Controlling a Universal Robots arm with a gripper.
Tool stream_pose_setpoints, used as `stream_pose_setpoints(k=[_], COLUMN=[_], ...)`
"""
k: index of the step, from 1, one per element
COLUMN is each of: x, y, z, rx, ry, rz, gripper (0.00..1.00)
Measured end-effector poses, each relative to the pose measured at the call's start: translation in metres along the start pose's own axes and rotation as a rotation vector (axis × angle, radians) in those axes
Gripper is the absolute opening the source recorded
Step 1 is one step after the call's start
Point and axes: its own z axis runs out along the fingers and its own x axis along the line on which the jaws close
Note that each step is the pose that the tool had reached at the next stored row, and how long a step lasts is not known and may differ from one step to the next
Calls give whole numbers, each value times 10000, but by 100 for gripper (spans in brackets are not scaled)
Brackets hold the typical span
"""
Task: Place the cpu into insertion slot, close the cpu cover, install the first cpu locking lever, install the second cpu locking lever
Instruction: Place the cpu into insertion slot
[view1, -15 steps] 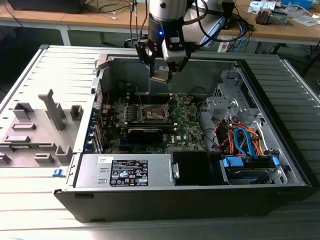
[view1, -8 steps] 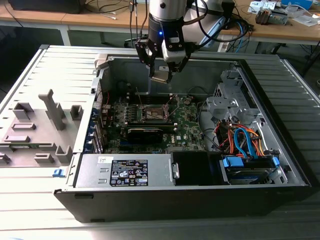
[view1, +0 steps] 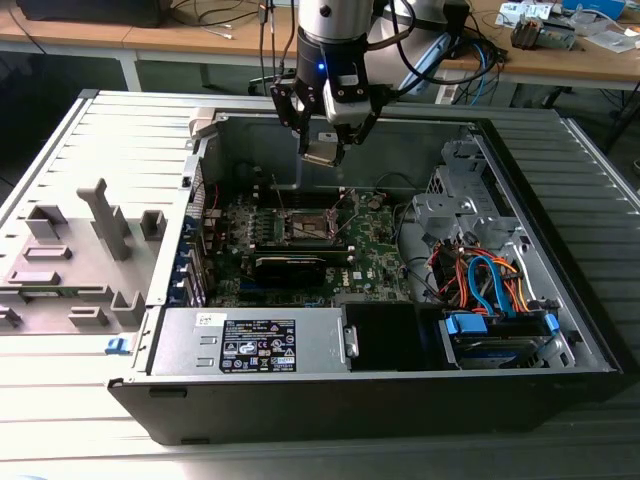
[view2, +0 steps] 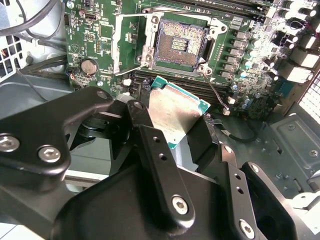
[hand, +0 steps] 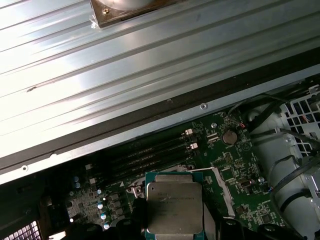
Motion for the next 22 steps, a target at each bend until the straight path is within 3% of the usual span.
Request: stream_pose_setpoints(k=[22], x=[0], y=[-1], z=[5], rx=[-3], ry=[-11], rz=[134], gripper=[54])
